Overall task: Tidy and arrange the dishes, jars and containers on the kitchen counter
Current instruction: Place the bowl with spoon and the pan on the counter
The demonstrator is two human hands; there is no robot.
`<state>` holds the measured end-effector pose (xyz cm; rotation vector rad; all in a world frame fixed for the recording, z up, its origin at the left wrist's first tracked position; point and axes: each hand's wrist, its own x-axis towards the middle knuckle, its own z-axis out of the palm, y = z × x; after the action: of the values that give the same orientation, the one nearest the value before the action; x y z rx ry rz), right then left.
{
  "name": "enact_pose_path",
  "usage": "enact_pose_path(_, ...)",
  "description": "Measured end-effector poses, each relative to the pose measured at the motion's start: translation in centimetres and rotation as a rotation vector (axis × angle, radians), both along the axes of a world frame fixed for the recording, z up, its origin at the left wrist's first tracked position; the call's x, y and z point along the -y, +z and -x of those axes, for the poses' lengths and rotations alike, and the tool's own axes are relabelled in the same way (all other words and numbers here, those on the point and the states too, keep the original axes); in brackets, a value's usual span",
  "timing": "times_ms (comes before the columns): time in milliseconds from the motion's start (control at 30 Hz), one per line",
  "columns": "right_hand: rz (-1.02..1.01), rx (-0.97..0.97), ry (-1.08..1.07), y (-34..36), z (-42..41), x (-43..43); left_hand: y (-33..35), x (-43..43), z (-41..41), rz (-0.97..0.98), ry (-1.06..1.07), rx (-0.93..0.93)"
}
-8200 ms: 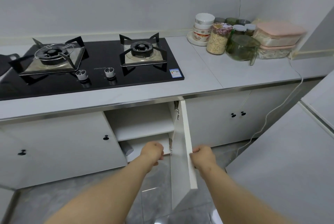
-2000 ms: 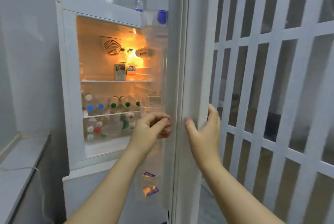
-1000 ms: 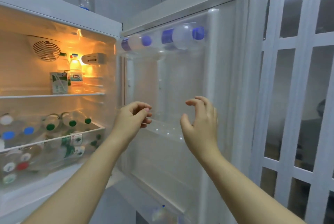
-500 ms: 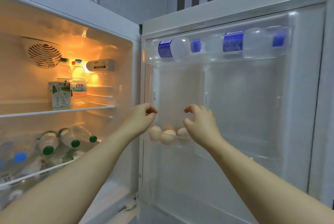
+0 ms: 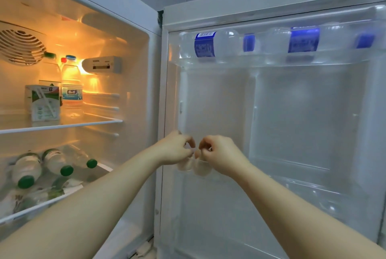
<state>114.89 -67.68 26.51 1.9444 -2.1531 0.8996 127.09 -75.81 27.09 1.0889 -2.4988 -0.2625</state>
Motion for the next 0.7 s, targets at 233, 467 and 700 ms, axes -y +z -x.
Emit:
enact_pose_path(233,-0.131,-0.202,-0.03,0.1,0.5,-0.2,0.6,0.8,0.0,-0.029,0.002,0.136)
enact_pose_path(467,-0.275,-0.238,-0.054,0.4,0.6,-0.1,1.6,0.0,1.3,-0.104,-0.007,0.345)
enact_pose_path(700,-0.38,-0.239,-0.056,0.6,0.5,0.2,1.3,-0.5,2.3,-0.197,0.013,0.364)
